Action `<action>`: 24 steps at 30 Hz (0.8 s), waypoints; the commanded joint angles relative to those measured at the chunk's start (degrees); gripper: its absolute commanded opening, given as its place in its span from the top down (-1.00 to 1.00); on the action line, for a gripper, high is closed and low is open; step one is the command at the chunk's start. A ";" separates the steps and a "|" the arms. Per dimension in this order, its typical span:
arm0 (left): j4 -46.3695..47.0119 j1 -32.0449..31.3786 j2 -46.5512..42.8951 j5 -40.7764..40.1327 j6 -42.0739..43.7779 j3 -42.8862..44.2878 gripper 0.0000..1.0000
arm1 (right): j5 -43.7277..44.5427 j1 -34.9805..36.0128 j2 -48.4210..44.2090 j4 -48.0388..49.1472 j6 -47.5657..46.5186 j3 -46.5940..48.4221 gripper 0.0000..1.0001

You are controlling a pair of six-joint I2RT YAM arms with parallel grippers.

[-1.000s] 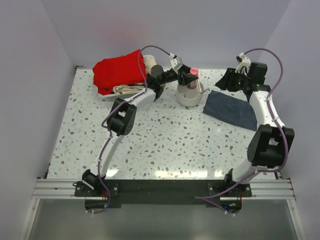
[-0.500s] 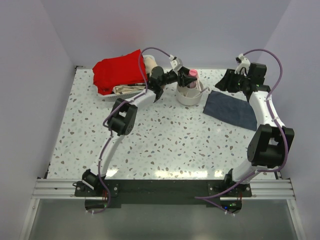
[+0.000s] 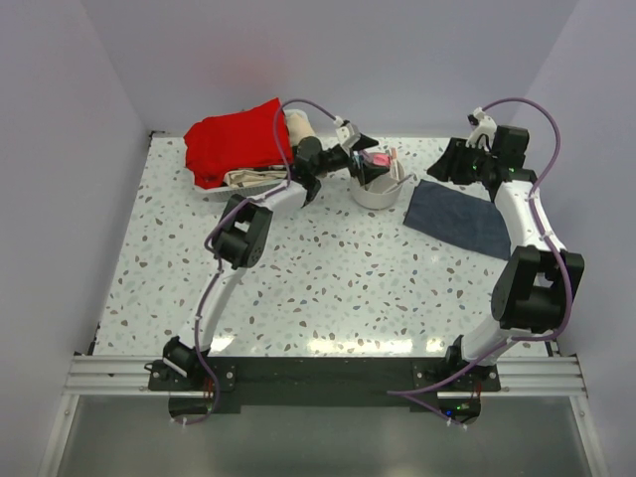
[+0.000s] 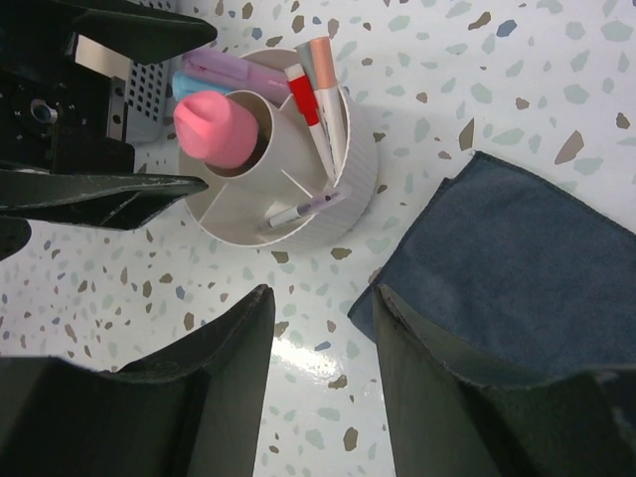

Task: Sort the stationery into containers
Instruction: Reset both arms

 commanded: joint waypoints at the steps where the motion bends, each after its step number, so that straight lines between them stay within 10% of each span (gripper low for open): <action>1: 4.66 1.56 -10.02 0.84 3.13 -0.22 -1.00 | 0.13 -0.19 -1.36 0.70 -0.68 1.04 0.03; 6: 2.73 3.41 -19.52 2.94 4.09 -5.02 -1.00 | 0.91 -0.19 -0.66 1.40 0.19 1.04 -0.09; 9: -0.61 5.08 -28.92 3.74 6.11 -14.41 -1.00 | 6.17 -0.28 0.22 3.76 1.77 1.04 -0.97; 16: -24.77 7.02 -57.45 -11.70 32.97 -43.16 -1.00 | 24.53 0.68 1.10 3.08 1.87 2.35 -0.98; 24: -37.96 8.59 -75.78 -37.62 35.75 -63.50 -1.00 | 37.99 2.00 1.10 -14.39 -2.79 8.77 -0.98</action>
